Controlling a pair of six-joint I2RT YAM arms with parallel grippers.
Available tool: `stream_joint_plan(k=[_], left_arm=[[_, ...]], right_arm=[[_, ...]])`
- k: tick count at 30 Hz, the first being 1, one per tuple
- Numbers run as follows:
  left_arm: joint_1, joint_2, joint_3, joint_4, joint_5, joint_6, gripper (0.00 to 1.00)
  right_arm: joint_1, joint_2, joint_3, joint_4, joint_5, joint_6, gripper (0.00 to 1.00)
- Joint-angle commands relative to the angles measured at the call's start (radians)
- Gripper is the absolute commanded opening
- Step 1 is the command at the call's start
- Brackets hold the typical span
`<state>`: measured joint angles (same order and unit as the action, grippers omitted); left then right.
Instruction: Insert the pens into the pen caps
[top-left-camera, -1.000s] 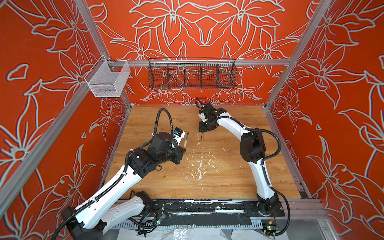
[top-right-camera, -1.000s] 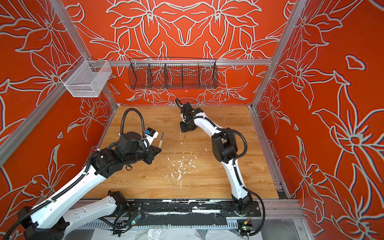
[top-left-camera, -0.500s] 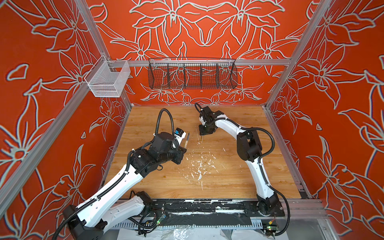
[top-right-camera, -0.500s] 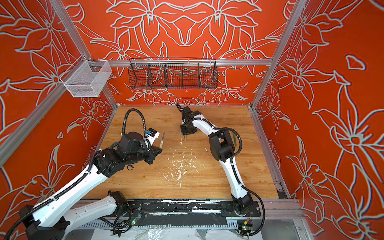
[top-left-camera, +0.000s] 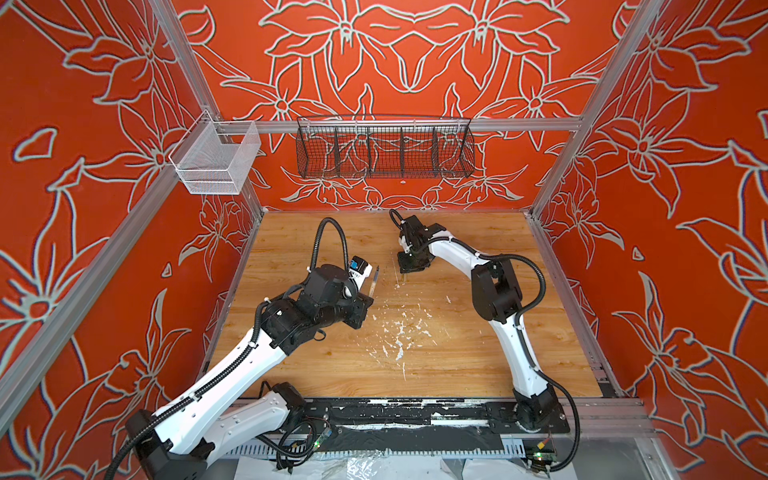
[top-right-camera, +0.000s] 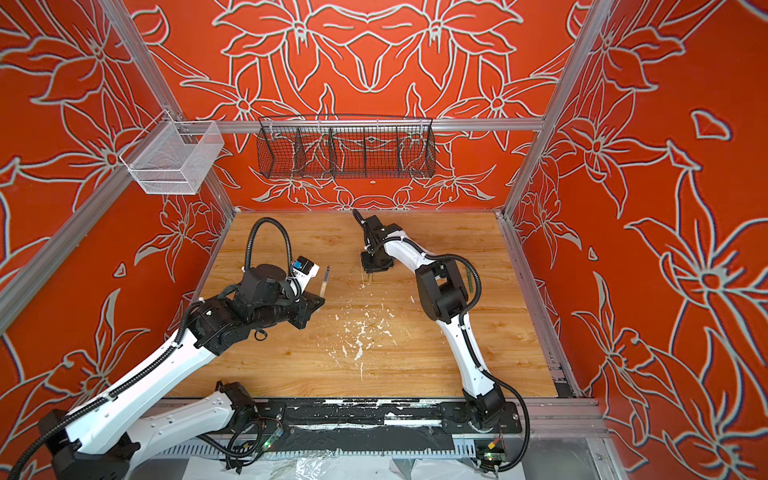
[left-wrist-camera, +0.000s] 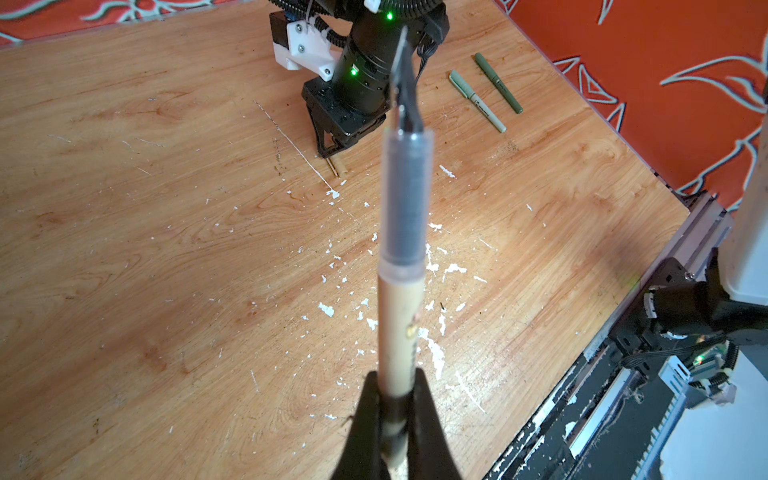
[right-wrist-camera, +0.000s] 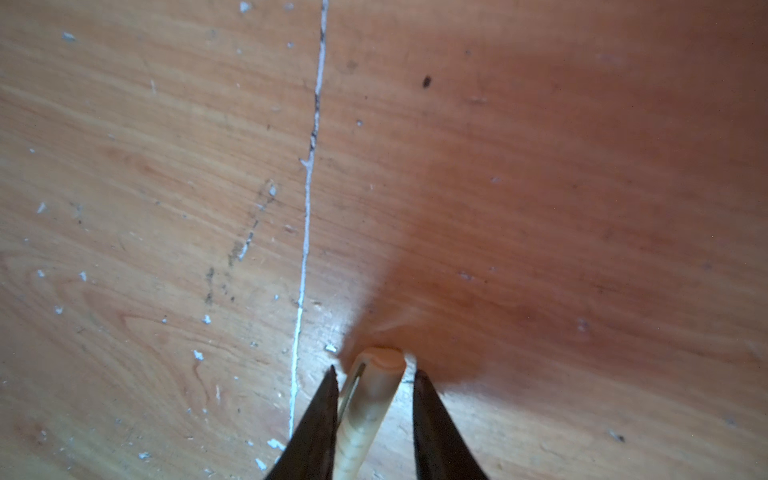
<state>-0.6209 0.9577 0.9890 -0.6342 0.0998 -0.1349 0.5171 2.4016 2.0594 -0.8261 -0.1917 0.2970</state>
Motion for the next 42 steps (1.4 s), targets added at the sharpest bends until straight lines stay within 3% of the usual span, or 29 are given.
stream_joint_plan(k=[1, 18, 24, 30, 42], left_arm=[[0.006, -0.009, -0.006, 0.015, 0.009, 0.0, 0.0], [0.005, -0.003, -0.006, 0.022, 0.014, 0.001, 0.0], [0.005, 0.005, -0.013, 0.034, 0.018, 0.0, 0.0], [0.006, 0.069, -0.029, 0.055, 0.089, 0.002, 0.0], [0.006, 0.072, -0.119, 0.169, 0.183, -0.02, 0.0]], right_arm=[[0.003, 0.033, -0.011, -0.013, -0.012, 0.012, 0.3], [0.002, 0.052, -0.005, -0.025, -0.021, 0.008, 0.21], [0.002, -0.014, -0.037, 0.0, -0.02, 0.007, 0.16], [-0.003, -0.083, -0.086, 0.045, -0.043, 0.013, 0.13], [-0.037, -0.372, -0.37, 0.274, -0.163, 0.091, 0.08]])
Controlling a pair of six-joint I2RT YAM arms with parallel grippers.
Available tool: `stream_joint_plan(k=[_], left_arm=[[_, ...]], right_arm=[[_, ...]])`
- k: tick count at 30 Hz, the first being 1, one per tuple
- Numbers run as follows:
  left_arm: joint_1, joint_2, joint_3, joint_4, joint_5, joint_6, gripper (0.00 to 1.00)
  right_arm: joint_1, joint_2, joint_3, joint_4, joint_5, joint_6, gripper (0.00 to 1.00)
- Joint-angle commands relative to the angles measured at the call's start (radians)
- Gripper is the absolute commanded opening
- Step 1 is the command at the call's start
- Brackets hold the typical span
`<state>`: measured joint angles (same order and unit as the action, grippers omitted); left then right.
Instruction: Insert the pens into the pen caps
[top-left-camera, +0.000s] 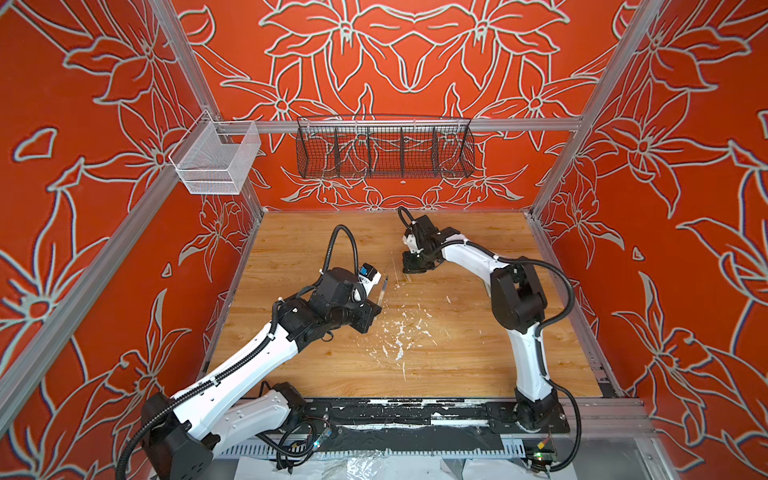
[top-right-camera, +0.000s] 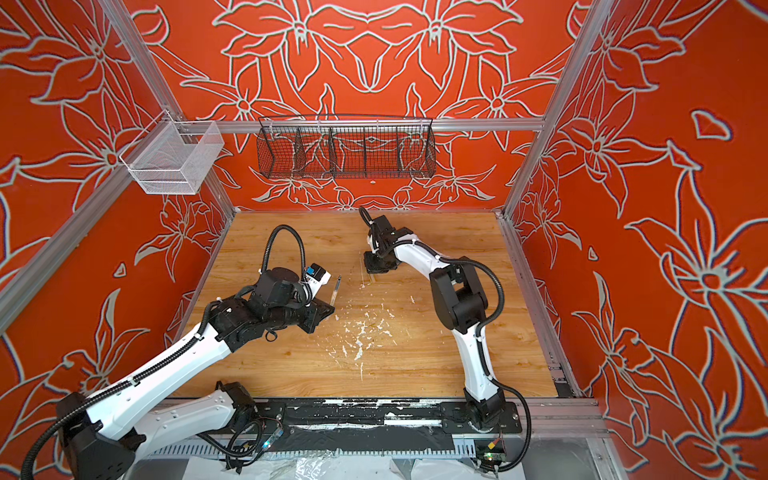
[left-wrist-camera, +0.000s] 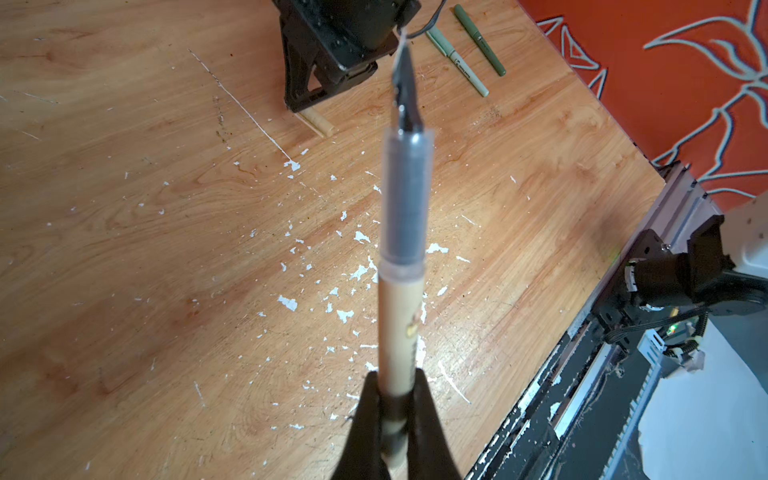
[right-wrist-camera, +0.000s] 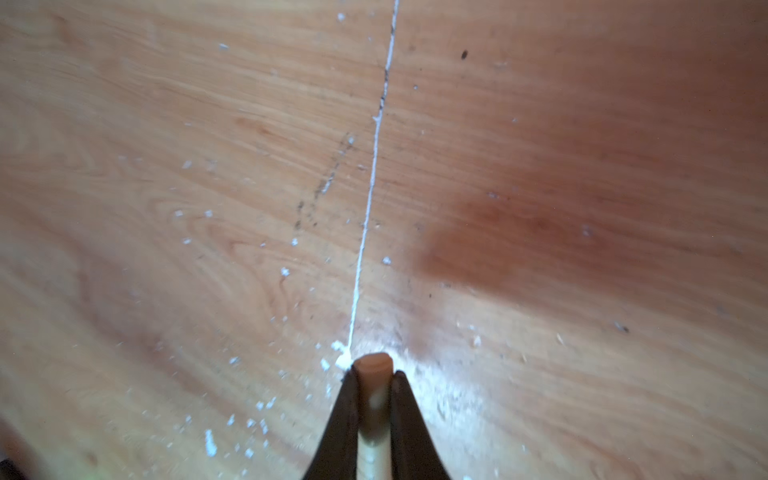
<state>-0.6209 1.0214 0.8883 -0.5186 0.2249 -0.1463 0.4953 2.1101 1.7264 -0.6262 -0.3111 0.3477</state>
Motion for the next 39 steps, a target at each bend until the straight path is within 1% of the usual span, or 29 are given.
stream_joint_plan(k=[1, 5, 10, 14, 17, 19, 24, 28, 39], left_arm=[[0.006, 0.02, -0.028, 0.065, 0.077, -0.014, 0.0], [0.004, 0.058, -0.049, 0.108, 0.118, -0.036, 0.0], [-0.006, 0.079, -0.088, 0.228, 0.159, -0.07, 0.0], [-0.037, 0.133, -0.101, 0.327, 0.17, -0.111, 0.0], [-0.066, 0.188, -0.098, 0.393, 0.18, -0.137, 0.0], [-0.08, 0.22, -0.085, 0.418, 0.194, -0.148, 0.0], [-0.099, 0.258, -0.046, 0.432, 0.197, -0.146, 0.0], [-0.099, 0.27, -0.023, 0.428, 0.191, -0.132, 0.0], [-0.1, 0.324, 0.049, 0.415, 0.209, -0.109, 0.0]], right_arm=[[-0.02, -0.12, -0.069, 0.101, -0.053, 0.052, 0.08], [-0.043, -0.268, -0.216, 0.249, -0.097, 0.129, 0.08], [-0.048, -0.433, -0.343, 0.385, -0.099, 0.206, 0.08], [-0.046, -0.551, -0.473, 0.533, -0.082, 0.291, 0.08], [-0.04, -0.633, -0.584, 0.676, -0.061, 0.353, 0.08], [-0.035, -0.675, -0.638, 0.744, -0.05, 0.372, 0.08], [-0.022, -0.742, -0.678, 0.756, -0.055, 0.379, 0.08], [-0.015, -0.799, -0.724, 0.762, -0.037, 0.393, 0.08], [0.017, -0.894, -0.81, 0.781, -0.016, 0.422, 0.08]])
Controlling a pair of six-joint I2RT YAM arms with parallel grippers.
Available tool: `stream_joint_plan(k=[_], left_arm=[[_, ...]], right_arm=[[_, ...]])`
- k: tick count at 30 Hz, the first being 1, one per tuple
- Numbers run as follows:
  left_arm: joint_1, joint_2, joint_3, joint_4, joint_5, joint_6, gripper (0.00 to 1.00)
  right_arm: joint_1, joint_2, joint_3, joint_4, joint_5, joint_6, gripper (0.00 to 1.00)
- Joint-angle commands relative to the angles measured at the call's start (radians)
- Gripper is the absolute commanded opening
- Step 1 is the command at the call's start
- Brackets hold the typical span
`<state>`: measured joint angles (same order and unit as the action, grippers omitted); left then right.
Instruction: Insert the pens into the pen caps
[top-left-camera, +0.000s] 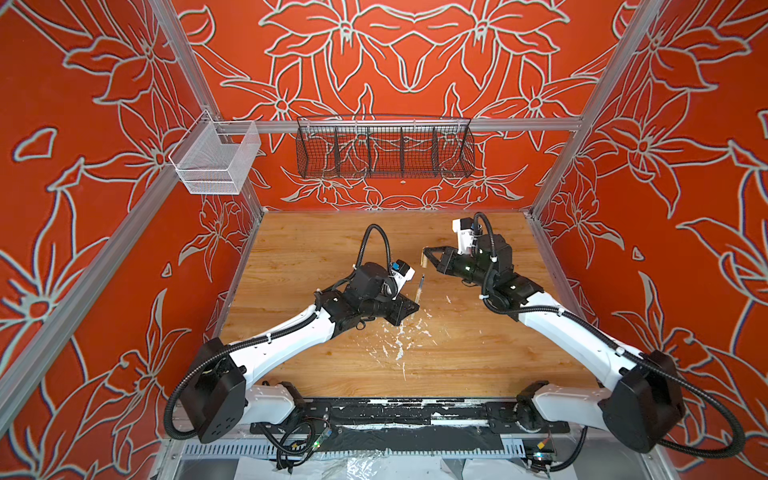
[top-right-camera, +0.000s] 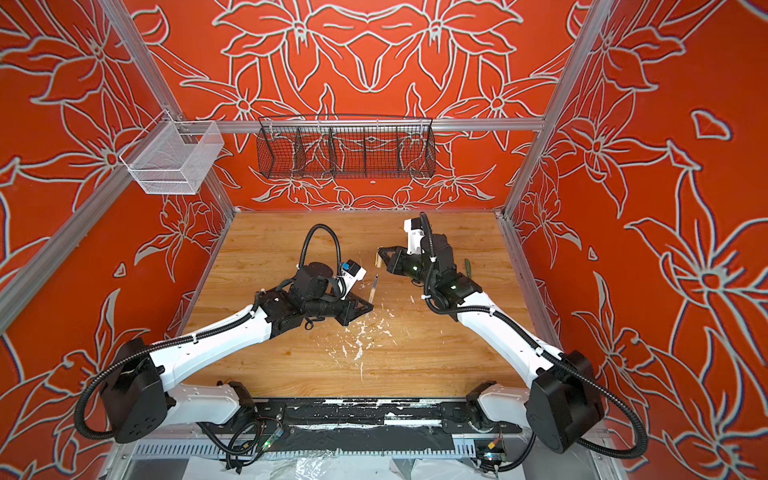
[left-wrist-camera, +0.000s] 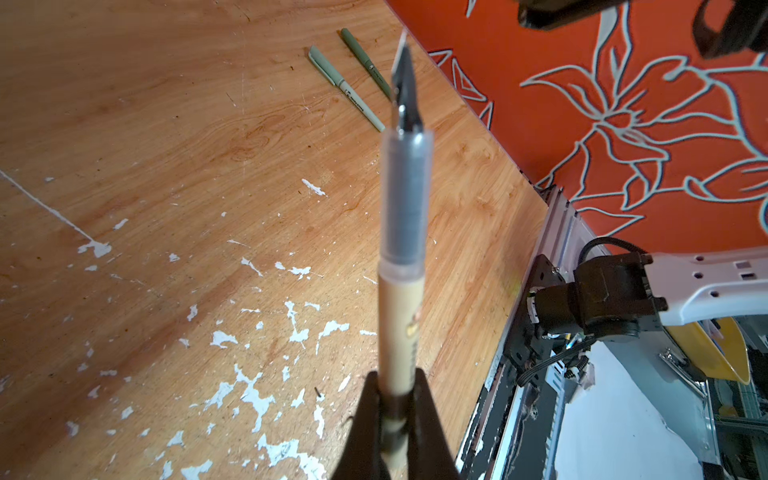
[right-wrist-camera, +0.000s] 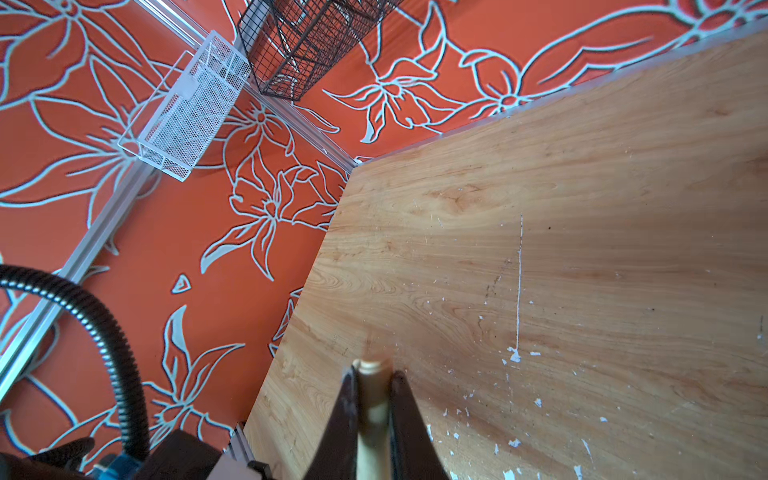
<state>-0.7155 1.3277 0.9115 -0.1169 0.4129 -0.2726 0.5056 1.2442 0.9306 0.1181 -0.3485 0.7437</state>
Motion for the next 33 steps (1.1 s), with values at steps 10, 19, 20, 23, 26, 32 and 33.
stream_joint_plan(k=[10, 19, 20, 23, 26, 32, 33], left_arm=[[-0.006, 0.024, 0.043, 0.007, 0.022, 0.023, 0.0], [-0.006, 0.014, 0.05, -0.004, 0.021, 0.03, 0.0], [-0.007, 0.013, 0.05, -0.005, 0.021, 0.03, 0.0], [-0.007, 0.008, 0.05, -0.005, 0.022, 0.03, 0.0], [-0.007, 0.008, 0.05, -0.006, 0.021, 0.03, 0.0], [-0.007, 0.011, 0.053, -0.007, 0.02, 0.034, 0.0], [-0.006, 0.01, 0.053, -0.007, 0.018, 0.033, 0.0]], right_arm=[[0.014, -0.089, -0.03, 0.005, 0.063, 0.002, 0.08], [0.017, -0.08, -0.045, 0.01, 0.066, 0.004, 0.07], [0.017, -0.082, -0.047, 0.012, 0.067, 0.004, 0.07], [0.019, -0.082, -0.051, 0.012, 0.068, 0.004, 0.07], [0.021, -0.083, -0.061, 0.023, 0.067, 0.011, 0.07], [0.028, -0.084, -0.067, 0.028, 0.068, 0.017, 0.07], [0.029, -0.086, -0.071, 0.03, 0.068, 0.019, 0.07]])
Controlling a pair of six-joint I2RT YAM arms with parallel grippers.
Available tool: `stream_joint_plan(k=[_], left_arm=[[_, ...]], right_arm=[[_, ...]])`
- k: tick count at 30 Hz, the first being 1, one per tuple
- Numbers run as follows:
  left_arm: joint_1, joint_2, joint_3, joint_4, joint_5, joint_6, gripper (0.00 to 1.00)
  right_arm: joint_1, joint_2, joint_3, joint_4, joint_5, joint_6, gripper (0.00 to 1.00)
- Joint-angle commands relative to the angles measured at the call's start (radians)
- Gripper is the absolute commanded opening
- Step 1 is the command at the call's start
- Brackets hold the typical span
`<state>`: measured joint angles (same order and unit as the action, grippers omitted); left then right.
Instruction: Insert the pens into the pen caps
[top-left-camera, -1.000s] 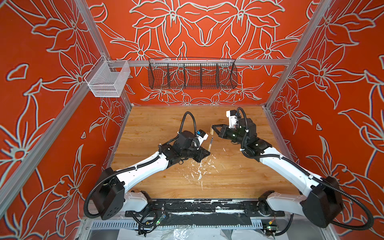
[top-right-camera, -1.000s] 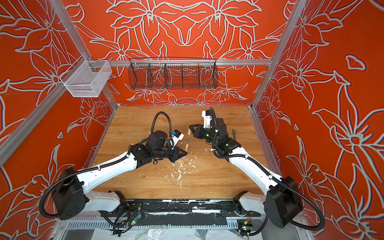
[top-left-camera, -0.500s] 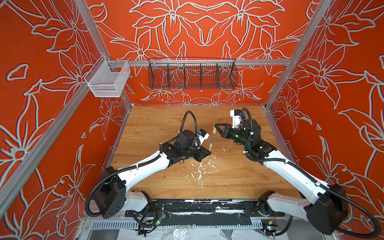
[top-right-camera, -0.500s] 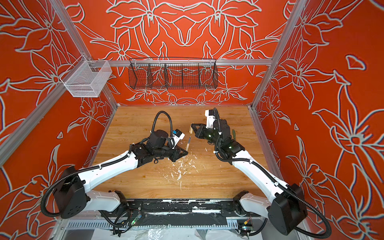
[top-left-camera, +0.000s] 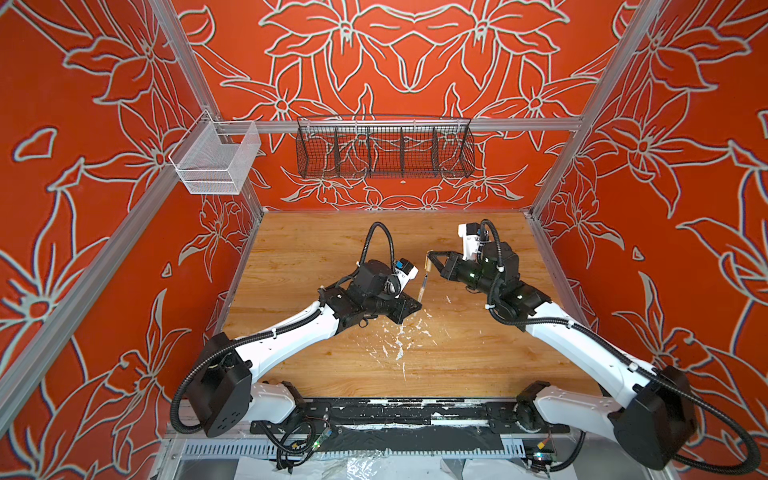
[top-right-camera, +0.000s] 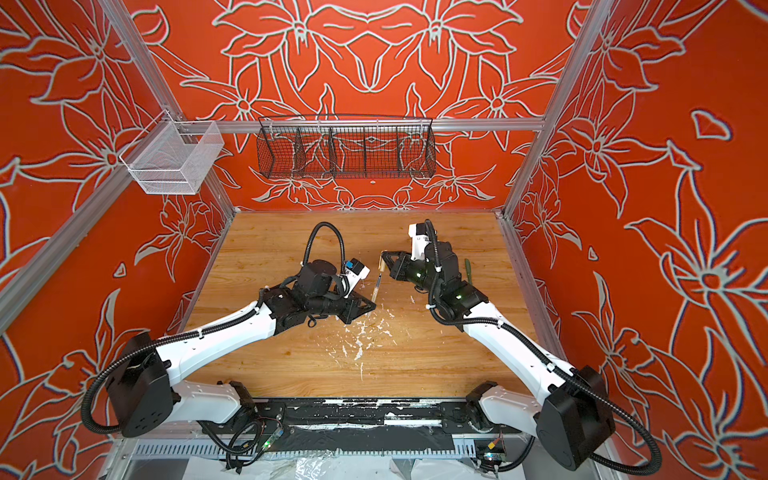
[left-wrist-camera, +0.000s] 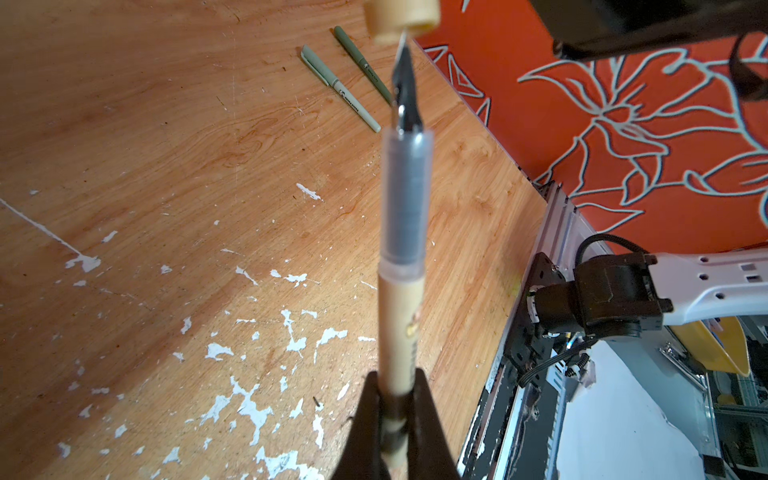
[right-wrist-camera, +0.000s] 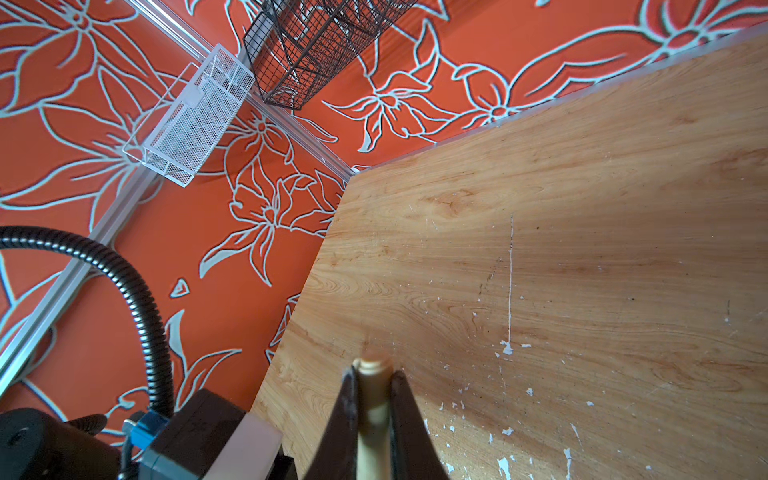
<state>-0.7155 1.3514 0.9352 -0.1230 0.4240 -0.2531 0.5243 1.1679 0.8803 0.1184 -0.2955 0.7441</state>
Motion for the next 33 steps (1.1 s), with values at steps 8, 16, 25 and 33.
stream_joint_plan(k=[8, 16, 25, 33], left_arm=[[-0.007, -0.013, 0.034, 0.006, 0.003, 0.017, 0.0], [-0.007, -0.017, 0.034, 0.002, -0.032, 0.014, 0.0], [-0.007, -0.029, 0.052, 0.0, -0.075, 0.024, 0.0], [-0.007, -0.029, 0.083, -0.008, -0.065, 0.04, 0.0]], right_arm=[[0.02, -0.02, -0.043, 0.041, 0.024, 0.032, 0.07], [0.025, -0.037, -0.067, 0.072, 0.025, 0.054, 0.07], [0.027, -0.055, -0.098, 0.087, 0.033, 0.068, 0.07], [0.035, -0.05, -0.11, 0.113, 0.024, 0.076, 0.07]])
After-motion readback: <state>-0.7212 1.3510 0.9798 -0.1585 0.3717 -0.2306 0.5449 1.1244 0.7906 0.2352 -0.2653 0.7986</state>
